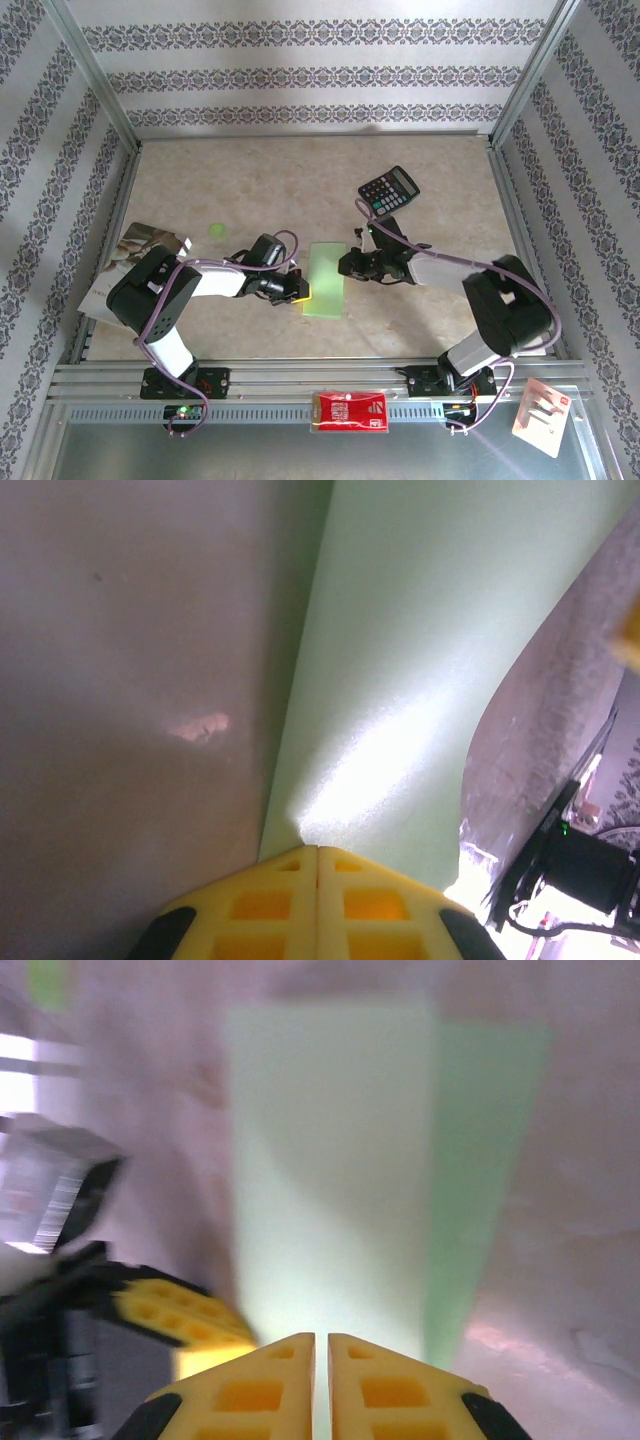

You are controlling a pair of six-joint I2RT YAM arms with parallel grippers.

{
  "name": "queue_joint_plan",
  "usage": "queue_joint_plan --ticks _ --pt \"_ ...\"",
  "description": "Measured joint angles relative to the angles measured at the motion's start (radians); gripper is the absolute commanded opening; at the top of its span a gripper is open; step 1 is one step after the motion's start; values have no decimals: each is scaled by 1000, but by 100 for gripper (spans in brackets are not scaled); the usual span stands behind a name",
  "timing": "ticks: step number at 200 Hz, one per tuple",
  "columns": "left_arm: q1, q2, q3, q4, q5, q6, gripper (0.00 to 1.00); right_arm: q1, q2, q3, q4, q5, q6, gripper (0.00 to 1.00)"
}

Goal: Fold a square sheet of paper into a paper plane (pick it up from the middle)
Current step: First fold the square sheet of paper in half at the center of the table.

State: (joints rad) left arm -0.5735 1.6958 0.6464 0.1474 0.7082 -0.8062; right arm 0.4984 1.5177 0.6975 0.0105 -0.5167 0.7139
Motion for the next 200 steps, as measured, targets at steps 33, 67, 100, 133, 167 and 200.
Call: queue_joint_plan --ticks 33,67,100,133,167,200 --pt "5 2 -3 -9 29 39 0 62 -39 21 39 9 54 7" --pt "6 3 -3 -15 37 59 0 127 39 75 54 34 111 3" --pt "6 3 -3 -16 37 66 0 162 139 106 76 49 154 1" --pt "6 3 -3 -16 37 67 0 192 215 126 95 53 180 0" --pt "6 3 -3 -16 37 67 0 214 270 153 115 52 193 0" --pt "6 3 -3 -16 36 67 0 224 311 175 115 53 198 0"
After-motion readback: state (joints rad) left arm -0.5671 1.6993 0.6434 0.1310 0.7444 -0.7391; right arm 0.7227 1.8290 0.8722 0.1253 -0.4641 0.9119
